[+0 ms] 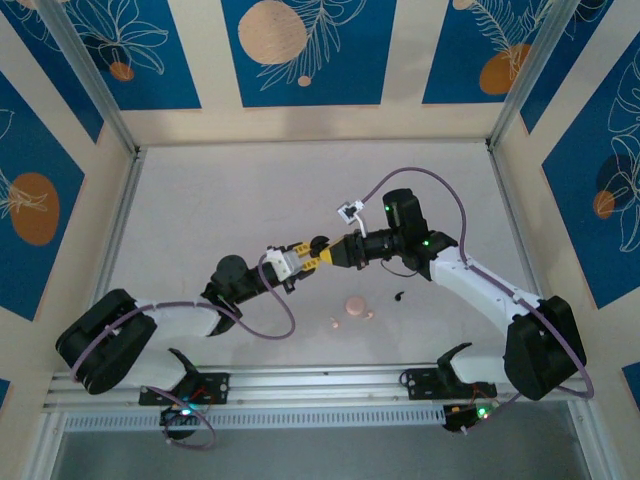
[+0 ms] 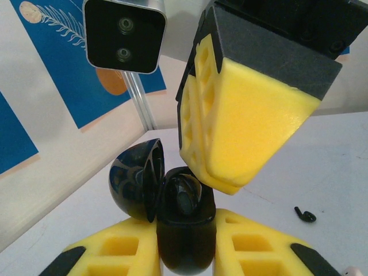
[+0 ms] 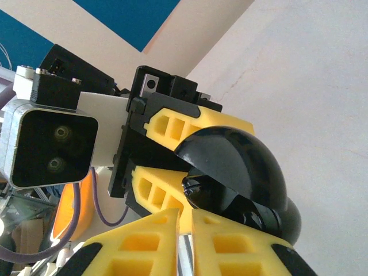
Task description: Insert the wireless bluetooth earbuds into the charging case
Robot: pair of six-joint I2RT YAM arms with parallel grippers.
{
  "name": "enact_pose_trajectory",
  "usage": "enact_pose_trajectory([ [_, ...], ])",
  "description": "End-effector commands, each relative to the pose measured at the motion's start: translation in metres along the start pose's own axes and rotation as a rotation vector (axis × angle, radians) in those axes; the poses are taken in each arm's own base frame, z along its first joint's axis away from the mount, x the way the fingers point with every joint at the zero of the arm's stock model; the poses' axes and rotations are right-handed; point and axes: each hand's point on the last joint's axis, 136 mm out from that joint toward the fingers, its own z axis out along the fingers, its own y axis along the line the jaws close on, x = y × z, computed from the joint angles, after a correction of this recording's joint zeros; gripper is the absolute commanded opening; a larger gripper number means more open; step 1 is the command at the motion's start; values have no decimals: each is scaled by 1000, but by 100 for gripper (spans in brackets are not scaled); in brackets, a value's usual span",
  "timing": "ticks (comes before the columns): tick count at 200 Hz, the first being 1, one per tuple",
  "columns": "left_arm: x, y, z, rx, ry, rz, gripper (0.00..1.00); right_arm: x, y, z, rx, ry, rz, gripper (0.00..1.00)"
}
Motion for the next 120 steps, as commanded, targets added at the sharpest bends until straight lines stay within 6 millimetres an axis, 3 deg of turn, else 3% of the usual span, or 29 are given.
enact_pose_trajectory([
  [1,-18,-5,-2,20,-57,15,21,-12,15,-6,-5,-36,-78,16],
  [65,-20,-9,-6,50,-55,11,22,-10,34,-34,3,-97,-159,25],
  [91,-22,-13,-6,75,-67,2,22,-10,33,-41,20,-113,-165,23],
  [120,-23,-16,-6,96,-73,-12,22,-4,41,-35,8,-82,-200,20],
])
